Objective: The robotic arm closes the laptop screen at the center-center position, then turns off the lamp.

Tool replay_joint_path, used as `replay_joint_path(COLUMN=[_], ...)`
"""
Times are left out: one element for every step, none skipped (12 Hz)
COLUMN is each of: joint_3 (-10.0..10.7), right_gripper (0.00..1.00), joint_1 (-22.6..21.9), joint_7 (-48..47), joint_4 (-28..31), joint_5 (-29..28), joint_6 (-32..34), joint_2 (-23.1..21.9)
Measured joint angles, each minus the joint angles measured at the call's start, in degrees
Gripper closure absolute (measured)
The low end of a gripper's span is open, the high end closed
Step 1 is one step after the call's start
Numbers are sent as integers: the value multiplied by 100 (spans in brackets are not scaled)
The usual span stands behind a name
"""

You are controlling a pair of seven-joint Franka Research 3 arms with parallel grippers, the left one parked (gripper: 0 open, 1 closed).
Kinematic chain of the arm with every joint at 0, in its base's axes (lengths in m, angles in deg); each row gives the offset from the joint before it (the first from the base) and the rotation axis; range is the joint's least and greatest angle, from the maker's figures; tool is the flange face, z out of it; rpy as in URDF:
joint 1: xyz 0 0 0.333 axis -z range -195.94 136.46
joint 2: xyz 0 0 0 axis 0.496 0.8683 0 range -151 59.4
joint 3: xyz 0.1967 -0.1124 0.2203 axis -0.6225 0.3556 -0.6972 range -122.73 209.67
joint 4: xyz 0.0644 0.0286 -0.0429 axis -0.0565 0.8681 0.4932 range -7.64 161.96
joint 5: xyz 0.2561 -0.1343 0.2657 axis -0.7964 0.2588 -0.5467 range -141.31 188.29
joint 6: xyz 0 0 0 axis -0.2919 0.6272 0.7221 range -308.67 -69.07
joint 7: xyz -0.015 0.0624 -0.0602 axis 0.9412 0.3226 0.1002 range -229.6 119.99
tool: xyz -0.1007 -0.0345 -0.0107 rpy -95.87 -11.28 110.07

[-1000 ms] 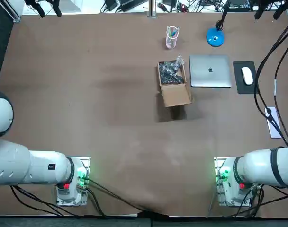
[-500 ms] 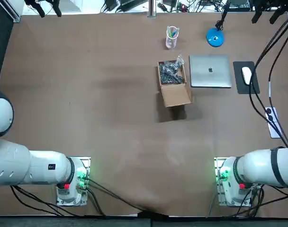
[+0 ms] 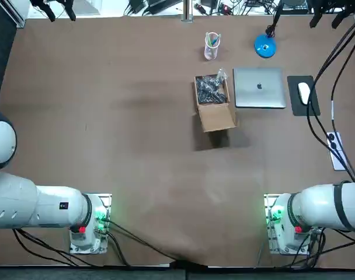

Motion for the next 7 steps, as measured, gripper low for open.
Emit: replay_joint_path(joint_3=[0, 0, 0, -1, -1, -3, -5], right_gripper=[0, 0, 0, 0, 0, 0, 0], joint_1=[0, 0, -1, -1, -1, -1, -3], joint_7=[0, 1, 6, 15, 24, 29, 31], joint_4=[-11, -47, -105, -174, -235, -277, -300], joint_5=[0, 0, 0, 0, 0, 0, 0], joint_6=[-15, -26, -32, -33, -33, -33, -33], joint_2=[14, 42, 86, 137, 186, 227, 253])
